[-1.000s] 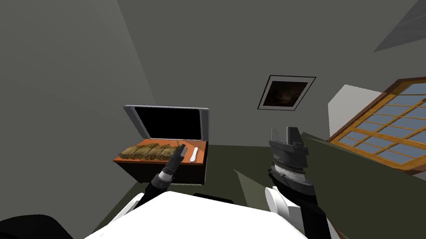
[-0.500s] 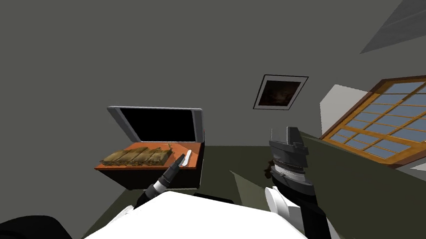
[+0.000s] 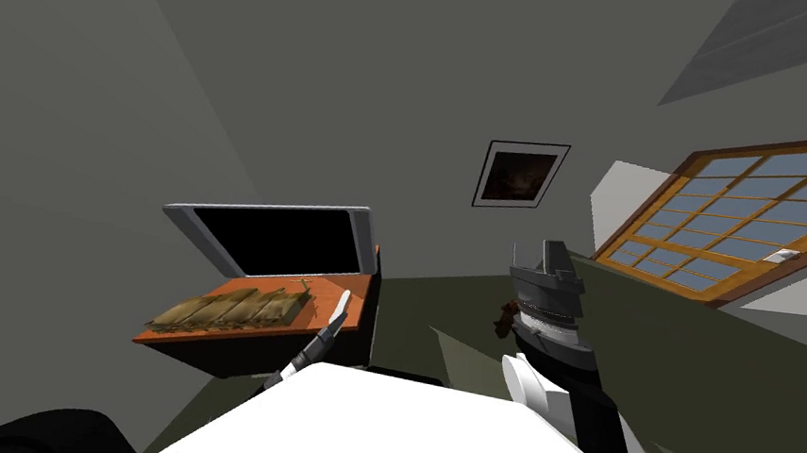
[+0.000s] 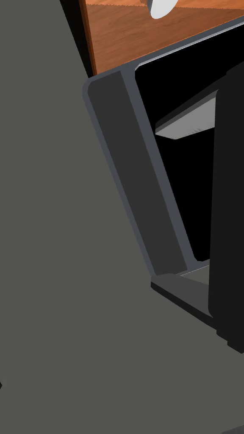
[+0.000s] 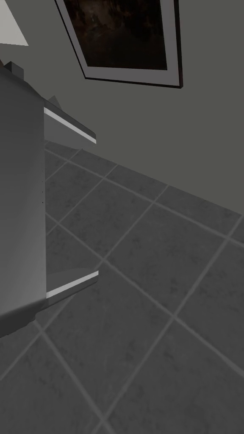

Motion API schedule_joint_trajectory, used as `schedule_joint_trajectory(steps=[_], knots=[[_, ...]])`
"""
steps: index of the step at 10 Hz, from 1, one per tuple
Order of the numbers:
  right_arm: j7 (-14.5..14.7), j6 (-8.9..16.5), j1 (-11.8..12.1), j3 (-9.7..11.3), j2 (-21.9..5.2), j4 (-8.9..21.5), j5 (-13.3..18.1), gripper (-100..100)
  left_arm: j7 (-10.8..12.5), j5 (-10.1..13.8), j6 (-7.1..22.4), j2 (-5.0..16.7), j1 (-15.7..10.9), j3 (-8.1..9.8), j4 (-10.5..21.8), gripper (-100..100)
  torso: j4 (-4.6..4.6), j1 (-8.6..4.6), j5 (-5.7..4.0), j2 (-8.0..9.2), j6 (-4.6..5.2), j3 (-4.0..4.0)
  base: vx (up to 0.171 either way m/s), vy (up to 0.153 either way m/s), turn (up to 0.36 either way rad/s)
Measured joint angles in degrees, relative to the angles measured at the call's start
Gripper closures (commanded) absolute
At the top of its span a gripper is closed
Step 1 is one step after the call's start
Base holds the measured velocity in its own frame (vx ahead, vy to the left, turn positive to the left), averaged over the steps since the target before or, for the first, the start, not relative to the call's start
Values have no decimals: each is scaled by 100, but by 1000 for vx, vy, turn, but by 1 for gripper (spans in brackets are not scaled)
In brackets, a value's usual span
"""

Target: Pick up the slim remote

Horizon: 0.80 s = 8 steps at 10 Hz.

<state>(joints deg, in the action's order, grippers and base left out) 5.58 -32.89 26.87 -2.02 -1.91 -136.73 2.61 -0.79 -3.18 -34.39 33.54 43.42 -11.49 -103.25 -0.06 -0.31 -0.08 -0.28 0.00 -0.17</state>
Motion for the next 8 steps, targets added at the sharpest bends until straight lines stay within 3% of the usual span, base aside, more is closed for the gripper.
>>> schedule_joint_trajectory(steps=[2, 8], knots=[[0, 0, 0, 0, 0, 0, 0, 0, -15, 71, 146, 308, 112, -59, 128, -100, 0, 4, 0, -1, 0, 0, 96, -73, -75], [0, 0, 0, 0, 0, 0, 0, 0, -248, 197, 296, 916, 346, -427, 968, -100, -2, 5, 0, -8, 0, -5, 103, -62, -81]])
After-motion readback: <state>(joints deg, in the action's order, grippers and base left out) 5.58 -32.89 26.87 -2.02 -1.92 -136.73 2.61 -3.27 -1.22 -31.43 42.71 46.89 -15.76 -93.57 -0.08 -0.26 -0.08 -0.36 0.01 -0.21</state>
